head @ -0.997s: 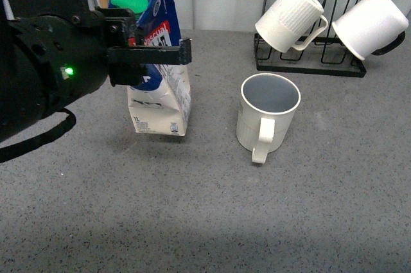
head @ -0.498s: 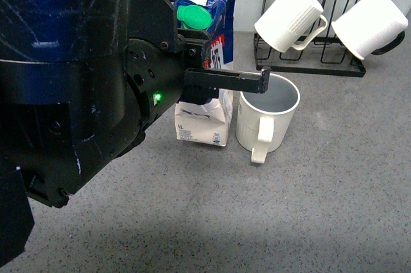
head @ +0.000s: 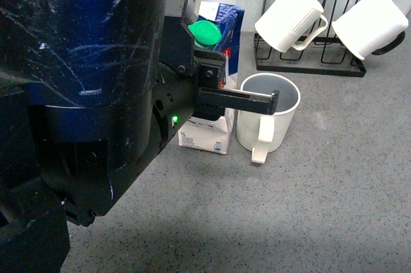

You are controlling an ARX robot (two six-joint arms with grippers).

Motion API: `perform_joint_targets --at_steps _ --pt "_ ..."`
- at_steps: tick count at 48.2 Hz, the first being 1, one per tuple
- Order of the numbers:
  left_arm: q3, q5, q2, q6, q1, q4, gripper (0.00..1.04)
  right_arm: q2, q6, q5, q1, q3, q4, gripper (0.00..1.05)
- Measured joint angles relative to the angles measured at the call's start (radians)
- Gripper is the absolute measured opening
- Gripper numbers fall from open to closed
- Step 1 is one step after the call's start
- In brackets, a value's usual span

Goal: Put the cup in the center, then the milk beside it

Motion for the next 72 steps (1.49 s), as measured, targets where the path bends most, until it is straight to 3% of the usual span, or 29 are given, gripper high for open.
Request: perform_joint_targets --at_steps 13,20,26,39,72 --pt "-0.002 0.004 0.000 0.003 -0.014 0.001 0.51 0.000 0.000 0.000 0.000 0.000 0.000 0.96" --pt "-0.016 0.004 -0.011 0.002 -0.015 0.001 0.82 0.000 0.000 0.000 0.000 0.000 0.000 0.96" --pt "-0.024 0.006 -0.041 -0.004 -0.017 0.000 0.99 0.000 0.000 0.000 0.000 0.000 0.000 0.96" --pt "-0.027 0.020 -0.109 -0.003 -0.012 -0.007 0.98 0.000 0.000 0.000 0.000 0.000 0.000 0.96" --pt "-0.144 0.078 -0.281 -0.023 0.243 -0.039 0.98 0.000 0.000 0.000 0.000 0.000 0.000 0.96"
